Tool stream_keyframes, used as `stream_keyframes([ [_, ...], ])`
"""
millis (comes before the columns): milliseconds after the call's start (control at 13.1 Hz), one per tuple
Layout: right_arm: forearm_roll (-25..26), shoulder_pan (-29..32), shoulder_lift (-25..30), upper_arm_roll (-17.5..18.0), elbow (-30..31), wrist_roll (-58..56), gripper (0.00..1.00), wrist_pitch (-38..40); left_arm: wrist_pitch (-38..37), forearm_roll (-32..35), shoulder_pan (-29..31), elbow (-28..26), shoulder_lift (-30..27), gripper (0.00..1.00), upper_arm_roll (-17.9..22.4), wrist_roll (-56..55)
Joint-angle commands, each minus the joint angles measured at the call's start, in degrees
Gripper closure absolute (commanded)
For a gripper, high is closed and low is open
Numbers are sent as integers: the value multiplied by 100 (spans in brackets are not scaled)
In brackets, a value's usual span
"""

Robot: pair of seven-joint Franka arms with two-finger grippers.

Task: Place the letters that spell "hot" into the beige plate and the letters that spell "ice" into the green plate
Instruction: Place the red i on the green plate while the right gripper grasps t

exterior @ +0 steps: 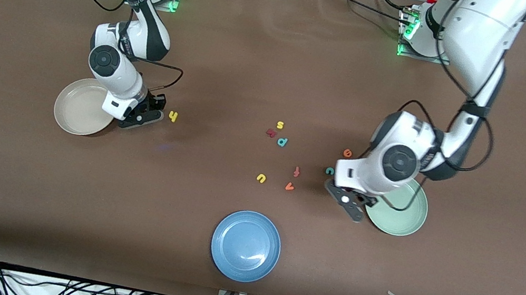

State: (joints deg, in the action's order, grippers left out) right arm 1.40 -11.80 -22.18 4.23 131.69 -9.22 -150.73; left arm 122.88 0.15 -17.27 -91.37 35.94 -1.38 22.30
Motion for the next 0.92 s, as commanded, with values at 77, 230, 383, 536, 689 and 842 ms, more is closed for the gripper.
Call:
stream_keyframes([
  [77, 62, 11, -76, -19, 76, 8, 87, -105, -63, 599, 601, -179, -17, 90, -64, 476],
  [230, 62, 20, -41, -36, 76, 8, 91, -88, -19, 618, 725, -214, 88, 91, -64, 495],
  [383, 62, 20, 38, -141, 50, -1, 92, 43, -1, 618, 795, -214, 176, 82, -64, 486],
  [536, 53, 20, 274, -211, -2, -1, 92, 350, -19, 627, 804, -214, 177, 0, -64, 503],
  [689, 44, 20, 565, -439, -134, 8, 92, 859, -89, 610, 761, -206, 107, 0, -99, 390],
  [842, 53, 20, 741, -764, -406, -18, 92, 1526, -281, 539, 699, -188, -25, 0, -161, 224],
])
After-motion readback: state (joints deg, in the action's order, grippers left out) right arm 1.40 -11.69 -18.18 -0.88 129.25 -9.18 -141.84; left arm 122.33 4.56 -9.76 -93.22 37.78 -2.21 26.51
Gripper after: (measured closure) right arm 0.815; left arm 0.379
